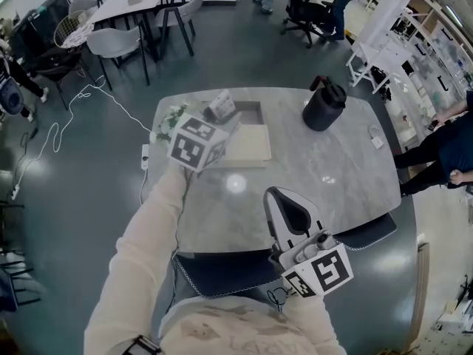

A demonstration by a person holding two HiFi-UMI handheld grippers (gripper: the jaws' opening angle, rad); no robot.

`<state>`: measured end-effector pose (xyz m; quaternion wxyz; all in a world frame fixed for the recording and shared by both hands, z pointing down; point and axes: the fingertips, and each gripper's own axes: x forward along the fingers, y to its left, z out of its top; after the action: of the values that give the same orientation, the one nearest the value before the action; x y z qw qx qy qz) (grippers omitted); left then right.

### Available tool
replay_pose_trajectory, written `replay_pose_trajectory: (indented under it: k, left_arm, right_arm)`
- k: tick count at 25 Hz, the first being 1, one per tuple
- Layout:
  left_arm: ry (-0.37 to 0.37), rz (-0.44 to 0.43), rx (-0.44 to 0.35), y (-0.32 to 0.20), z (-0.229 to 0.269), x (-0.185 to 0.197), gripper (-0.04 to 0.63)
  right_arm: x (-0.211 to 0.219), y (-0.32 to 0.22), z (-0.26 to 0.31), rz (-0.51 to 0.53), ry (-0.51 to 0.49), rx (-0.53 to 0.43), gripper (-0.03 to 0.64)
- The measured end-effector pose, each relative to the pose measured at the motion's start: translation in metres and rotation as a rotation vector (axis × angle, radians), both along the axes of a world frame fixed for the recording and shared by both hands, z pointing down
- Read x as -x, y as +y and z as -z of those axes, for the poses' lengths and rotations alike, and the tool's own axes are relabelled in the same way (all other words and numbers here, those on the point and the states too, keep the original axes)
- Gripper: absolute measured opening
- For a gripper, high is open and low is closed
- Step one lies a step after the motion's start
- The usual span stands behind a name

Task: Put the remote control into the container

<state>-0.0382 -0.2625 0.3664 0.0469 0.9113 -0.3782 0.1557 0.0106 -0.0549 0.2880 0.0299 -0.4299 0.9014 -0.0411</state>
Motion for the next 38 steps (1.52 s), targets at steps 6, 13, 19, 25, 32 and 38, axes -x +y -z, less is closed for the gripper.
replay_pose_trajectory:
  k: [6,13,19,25,32,38]
  left_arm:
    - [-0.027,0.041,0.012,-0.047,-0.023,-0.016,0.101]
    - [-0.036,0.118,0.056,-0.098,-0.063,-0.032,0.101]
    - [-0.010,0.191,0.109,-0.137,-0.091,-0.037,0.101]
    - [0.129,0.292,0.220,-0.166,-0.120,-0.033,0.101]
    - [0.203,0.391,0.294,-0.188,-0.151,-0.020,0.101]
    - [0.292,0.432,0.380,-0.191,-0.167,-0.016,0.101]
  right_arm:
    - [-0.020,-0.017,-0.019,-0.024,-0.011,0.044,0.017]
    - [-0.045,-0.037,-0.039,-0.054,-0.014,0.092,0.017]
    - [-0.061,-0.055,-0.056,-0.071,-0.023,0.135,0.017]
    - [-0.071,-0.067,-0.071,-0.081,-0.018,0.165,0.017]
    - [-0.080,-0.081,-0.084,-0.093,-0.017,0.183,0.017]
    - [-0.079,-0.086,-0.086,-0.095,-0.024,0.187,0.017]
